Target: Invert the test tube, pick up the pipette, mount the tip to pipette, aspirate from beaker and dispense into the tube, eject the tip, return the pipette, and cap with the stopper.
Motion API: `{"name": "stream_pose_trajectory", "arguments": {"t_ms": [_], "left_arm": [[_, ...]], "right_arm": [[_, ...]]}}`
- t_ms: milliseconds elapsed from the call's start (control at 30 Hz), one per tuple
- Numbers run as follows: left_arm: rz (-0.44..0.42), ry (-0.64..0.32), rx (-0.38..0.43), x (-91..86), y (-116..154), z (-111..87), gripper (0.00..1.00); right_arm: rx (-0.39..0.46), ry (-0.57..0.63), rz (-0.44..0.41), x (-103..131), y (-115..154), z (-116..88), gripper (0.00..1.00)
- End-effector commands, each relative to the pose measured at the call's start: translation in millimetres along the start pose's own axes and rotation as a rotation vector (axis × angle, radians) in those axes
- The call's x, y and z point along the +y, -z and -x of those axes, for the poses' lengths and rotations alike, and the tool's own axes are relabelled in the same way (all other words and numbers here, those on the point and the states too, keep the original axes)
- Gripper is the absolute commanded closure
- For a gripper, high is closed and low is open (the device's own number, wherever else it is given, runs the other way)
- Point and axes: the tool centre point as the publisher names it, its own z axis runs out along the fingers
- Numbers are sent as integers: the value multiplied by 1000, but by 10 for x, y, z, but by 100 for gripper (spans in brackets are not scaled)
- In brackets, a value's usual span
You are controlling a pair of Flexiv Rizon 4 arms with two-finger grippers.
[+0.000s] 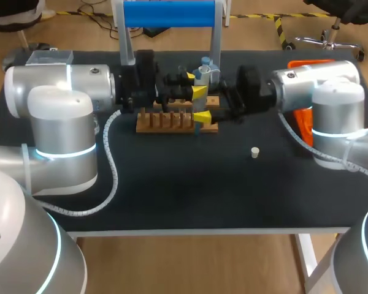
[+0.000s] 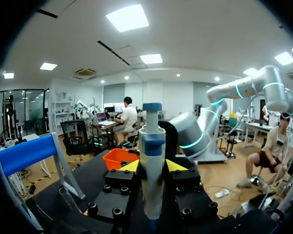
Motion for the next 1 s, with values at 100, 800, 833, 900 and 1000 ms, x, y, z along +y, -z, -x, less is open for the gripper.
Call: {"name": "stream_pose_trajectory", "arguments": {"t_ms": [100,800,833,900,1000], "left_arm": [[0,0,0,-1,-15,11,100],[0,0,0,-1,-15,11,100],[0,0,0,-1,-15,11,100],[0,0,0,-1,-15,11,100],[0,0,0,-1,-15,11,100]], "right_arm": [[24,-4,-9,68,352,-49,0],[-132,-21,-130,52,1358,603,0],[-145,-20,-141,43,1381,687,0],[-165,-21,-151,45,1413,786,0],[-202,-16,-175,55,1458,1028,0]]}}
